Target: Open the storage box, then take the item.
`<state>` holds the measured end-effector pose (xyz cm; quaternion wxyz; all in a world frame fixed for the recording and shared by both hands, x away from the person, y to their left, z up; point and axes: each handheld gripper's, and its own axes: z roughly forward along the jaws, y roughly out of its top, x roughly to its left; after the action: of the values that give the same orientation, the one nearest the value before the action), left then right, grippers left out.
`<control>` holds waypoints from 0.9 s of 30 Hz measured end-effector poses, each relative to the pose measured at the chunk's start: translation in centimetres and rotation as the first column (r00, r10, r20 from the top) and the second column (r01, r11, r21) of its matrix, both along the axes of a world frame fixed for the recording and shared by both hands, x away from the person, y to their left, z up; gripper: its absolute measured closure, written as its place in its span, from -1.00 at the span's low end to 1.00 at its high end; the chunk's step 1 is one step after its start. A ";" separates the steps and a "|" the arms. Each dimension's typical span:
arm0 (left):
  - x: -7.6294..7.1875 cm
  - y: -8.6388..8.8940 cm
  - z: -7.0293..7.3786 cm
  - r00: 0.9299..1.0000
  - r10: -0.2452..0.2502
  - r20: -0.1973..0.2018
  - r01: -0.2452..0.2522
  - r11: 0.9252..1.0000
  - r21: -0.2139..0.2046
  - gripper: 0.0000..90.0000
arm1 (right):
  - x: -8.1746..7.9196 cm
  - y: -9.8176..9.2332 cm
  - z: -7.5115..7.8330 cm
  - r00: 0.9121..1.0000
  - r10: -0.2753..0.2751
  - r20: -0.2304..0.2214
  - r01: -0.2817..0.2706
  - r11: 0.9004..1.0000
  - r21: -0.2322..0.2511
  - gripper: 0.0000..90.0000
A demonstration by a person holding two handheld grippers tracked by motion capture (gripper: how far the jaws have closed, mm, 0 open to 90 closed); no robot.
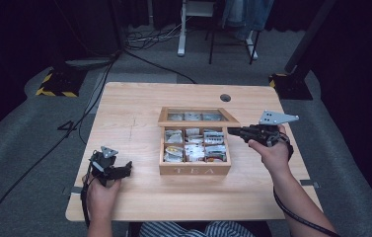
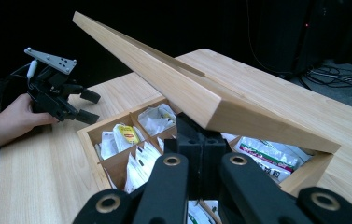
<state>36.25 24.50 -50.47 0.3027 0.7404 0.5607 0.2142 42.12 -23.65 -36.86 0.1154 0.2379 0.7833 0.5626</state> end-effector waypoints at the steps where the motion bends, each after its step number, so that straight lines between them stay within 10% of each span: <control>1: 0.0 0.0 0.0 1.000 0.001 0.000 -0.001 1.000 -0.001 -0.71 | 0.0 0.1 -0.1 1.000 0.003 -0.001 -0.003 1.000 -0.001 1.00; 13: 0.0 0.0 0.1 1.000 0.004 -0.007 -0.004 1.000 -0.002 -0.71 | 0.2 0.2 -0.2 1.000 0.010 -0.002 -0.010 1.000 0.000 1.00; 20: 0.0 -0.5 0.8 0.996 0.033 -0.082 -0.031 0.999 0.021 -0.66 | 0.3 0.2 -0.1 1.000 0.009 -0.001 -0.009 1.000 0.003 1.00; 27: -0.9 -1.1 2.7 0.999 -0.024 -0.036 0.025 0.999 0.023 -0.49 | 0.6 0.2 0.1 1.000 0.014 0.006 -0.014 1.000 0.010 1.00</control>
<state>35.35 23.35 -47.75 0.2865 0.7543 0.5544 0.2039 42.72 -23.47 -36.73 0.1125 0.2313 0.7819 0.5679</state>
